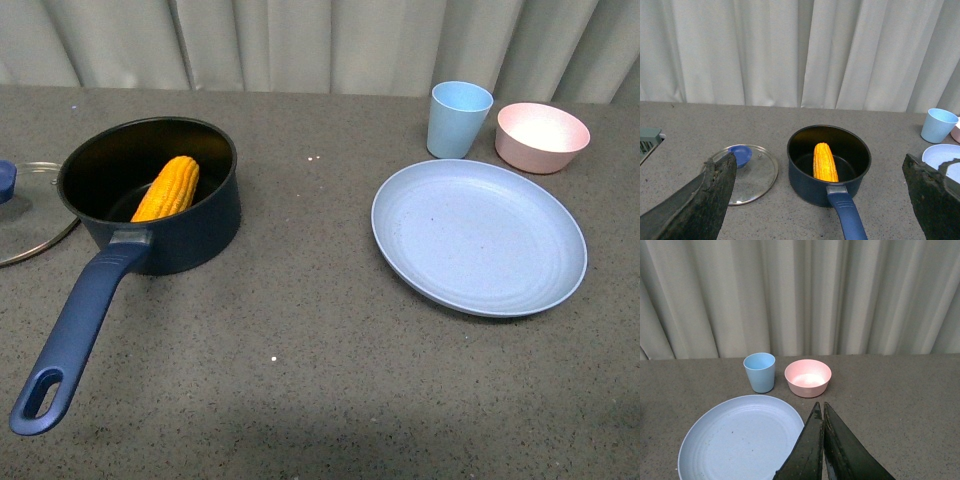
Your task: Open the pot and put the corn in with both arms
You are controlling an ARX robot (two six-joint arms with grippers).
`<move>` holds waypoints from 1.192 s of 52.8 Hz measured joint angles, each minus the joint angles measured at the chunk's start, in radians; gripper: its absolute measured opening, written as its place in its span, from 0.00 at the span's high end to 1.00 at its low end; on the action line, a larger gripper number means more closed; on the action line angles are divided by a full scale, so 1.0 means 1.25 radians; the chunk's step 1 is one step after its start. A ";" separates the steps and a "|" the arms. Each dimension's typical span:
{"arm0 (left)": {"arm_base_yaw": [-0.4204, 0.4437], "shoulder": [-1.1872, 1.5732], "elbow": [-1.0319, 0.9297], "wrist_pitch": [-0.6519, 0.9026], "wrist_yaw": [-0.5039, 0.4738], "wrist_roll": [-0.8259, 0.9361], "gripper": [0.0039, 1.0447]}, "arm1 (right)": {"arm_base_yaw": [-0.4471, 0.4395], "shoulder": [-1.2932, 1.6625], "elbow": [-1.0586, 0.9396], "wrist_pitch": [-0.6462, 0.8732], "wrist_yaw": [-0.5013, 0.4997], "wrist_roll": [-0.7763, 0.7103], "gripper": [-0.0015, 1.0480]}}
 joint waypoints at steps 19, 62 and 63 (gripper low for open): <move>0.000 0.000 0.000 0.000 0.000 0.000 0.06 | 0.000 -0.222 -0.010 -0.199 0.000 0.000 0.99; 0.000 0.000 0.000 0.000 0.000 0.000 0.06 | 0.000 -0.470 -0.010 -0.440 -0.001 0.000 0.99; 0.000 0.000 0.000 0.000 0.000 0.000 0.06 | 0.000 -0.474 -0.010 -0.443 -0.001 0.000 0.99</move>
